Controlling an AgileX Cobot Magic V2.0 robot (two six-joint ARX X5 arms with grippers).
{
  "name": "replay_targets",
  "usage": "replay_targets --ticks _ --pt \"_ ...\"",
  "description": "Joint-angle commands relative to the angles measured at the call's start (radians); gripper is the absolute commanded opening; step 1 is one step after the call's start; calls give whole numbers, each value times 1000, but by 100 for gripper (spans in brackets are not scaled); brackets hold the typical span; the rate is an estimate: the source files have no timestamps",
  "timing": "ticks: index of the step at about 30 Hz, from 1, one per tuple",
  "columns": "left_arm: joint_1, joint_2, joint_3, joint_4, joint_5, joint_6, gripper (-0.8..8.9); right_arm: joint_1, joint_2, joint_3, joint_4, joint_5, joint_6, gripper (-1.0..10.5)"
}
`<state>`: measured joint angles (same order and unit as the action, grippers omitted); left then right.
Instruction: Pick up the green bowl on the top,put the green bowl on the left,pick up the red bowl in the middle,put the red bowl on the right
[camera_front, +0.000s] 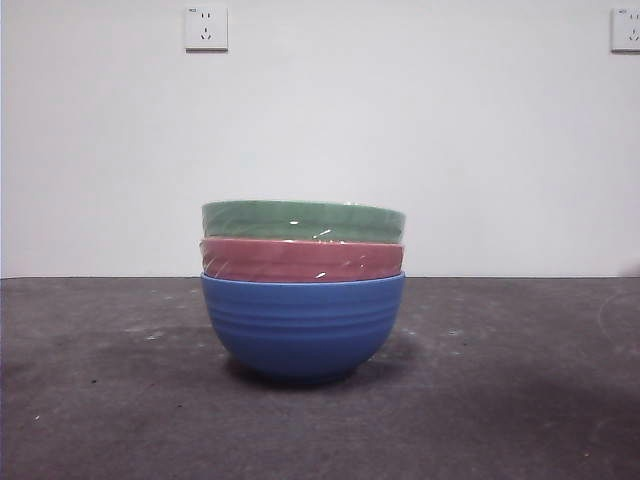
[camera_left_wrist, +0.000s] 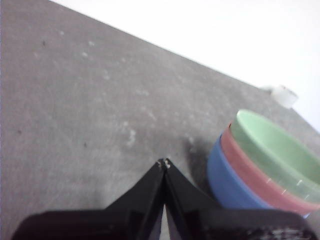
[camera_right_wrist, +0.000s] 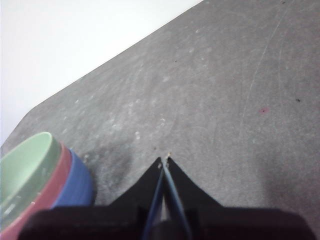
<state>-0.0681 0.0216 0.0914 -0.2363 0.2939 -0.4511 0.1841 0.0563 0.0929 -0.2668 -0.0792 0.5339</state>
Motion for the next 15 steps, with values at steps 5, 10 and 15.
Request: replay_targets --ticks 5,10,15 --pt "2 159 185 -27 -4 -20 -7 0 143 190 -31 -2 -13 -12" --pt "2 338 328 -32 30 17 -8 0 285 350 -51 -2 -63 -11" --pt "2 515 493 -90 89 120 -8 0 444 528 -132 -51 -195 -1"
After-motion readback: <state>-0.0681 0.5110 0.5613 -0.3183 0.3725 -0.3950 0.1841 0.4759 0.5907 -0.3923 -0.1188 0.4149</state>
